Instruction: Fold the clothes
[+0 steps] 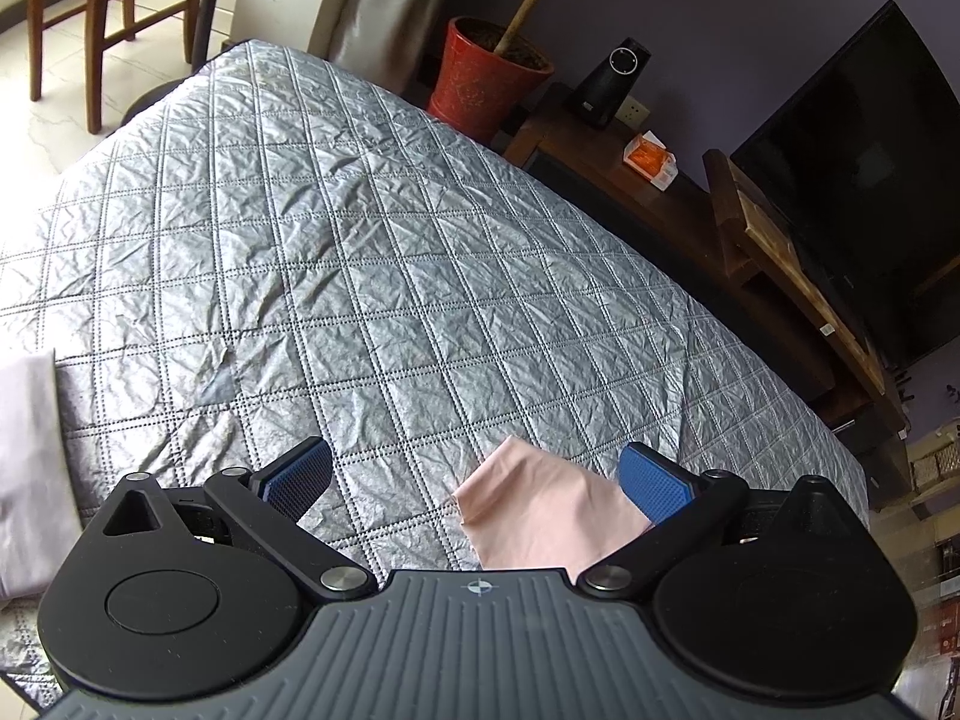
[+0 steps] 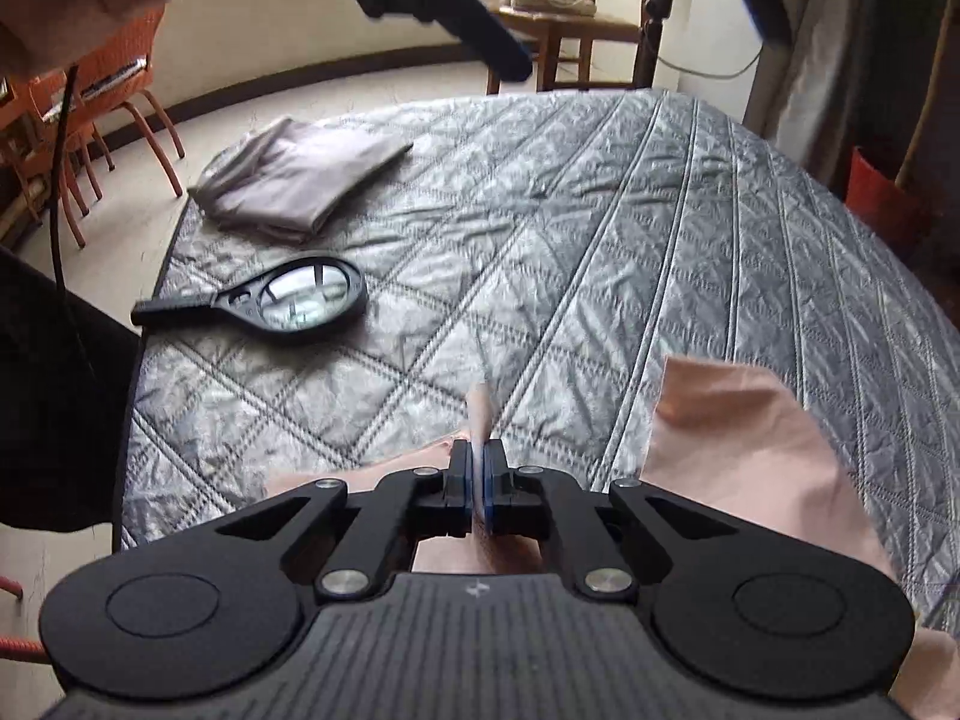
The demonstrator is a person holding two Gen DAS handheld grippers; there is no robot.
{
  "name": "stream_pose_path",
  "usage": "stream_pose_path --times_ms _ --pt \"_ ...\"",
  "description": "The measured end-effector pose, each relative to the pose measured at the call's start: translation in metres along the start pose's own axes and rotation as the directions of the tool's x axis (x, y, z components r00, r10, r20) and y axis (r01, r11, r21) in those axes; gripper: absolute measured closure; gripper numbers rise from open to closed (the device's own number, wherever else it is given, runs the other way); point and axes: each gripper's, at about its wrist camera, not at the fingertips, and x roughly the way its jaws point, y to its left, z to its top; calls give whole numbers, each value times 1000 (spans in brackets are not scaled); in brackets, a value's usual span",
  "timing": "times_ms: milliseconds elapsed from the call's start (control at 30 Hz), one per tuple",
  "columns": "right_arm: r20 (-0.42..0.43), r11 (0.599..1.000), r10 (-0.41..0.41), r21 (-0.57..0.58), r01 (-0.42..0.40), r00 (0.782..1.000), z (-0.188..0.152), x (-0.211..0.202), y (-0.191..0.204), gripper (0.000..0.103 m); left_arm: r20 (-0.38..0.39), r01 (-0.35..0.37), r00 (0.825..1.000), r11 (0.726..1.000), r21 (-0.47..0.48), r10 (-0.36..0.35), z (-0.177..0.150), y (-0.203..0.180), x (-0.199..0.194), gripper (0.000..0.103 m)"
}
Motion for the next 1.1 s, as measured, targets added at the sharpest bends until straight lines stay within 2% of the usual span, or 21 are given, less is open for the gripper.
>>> stream_pose_path --times_ms 100,167,200,267,300,433,567,633,733,933,1100 --pt "87 998 -37 -44 41 995 20 0 -2 100 5 -2 1000 1000 -11 2 0 2 0 0" --pt "167 989 -122 -64 135 978 27 4 -1 97 7 -3 1000 1000 -19 3 1 3 0 0" --pt "198 984 -154 -55 168 968 29 7 -3 90 7 -3 1000 1000 -22 3 1 3 0 0" --pt "189 983 -185 18 185 964 30 13 -12 83 6 -3 1000 1000 -22 3 1 4 0 0" --pt "175 976 -219 51 214 960 28 13 -13 73 6 -3 1000 1000 -23 3 1 5 0 0" --pt "153 951 -299 130 281 942 2 -11 -7 66 12 1 1000 999 -32 0 3 7 -2 0" --pt "58 975 -216 61 212 975 -27 -3 39 66 13 -3 1000 999 -34 4 2 7 -1 0" --pt "33 983 -184 2 184 982 -33 11 62 68 12 -7 1000 999 -32 7 2 7 -1 0" --pt "24 991 -131 30 130 991 -28 31 74 74 12 -11 1000 999 -36 12 3 9 -1 0" --pt "29 975 -192 121 187 981 -21 40 53 74 12 -20 1000 999 -43 21 4 13 -1 0" --pt "27 966 -228 136 222 973 -22 46 47 74 13 -27 1000 998 -50 28 5 17 -1 0"
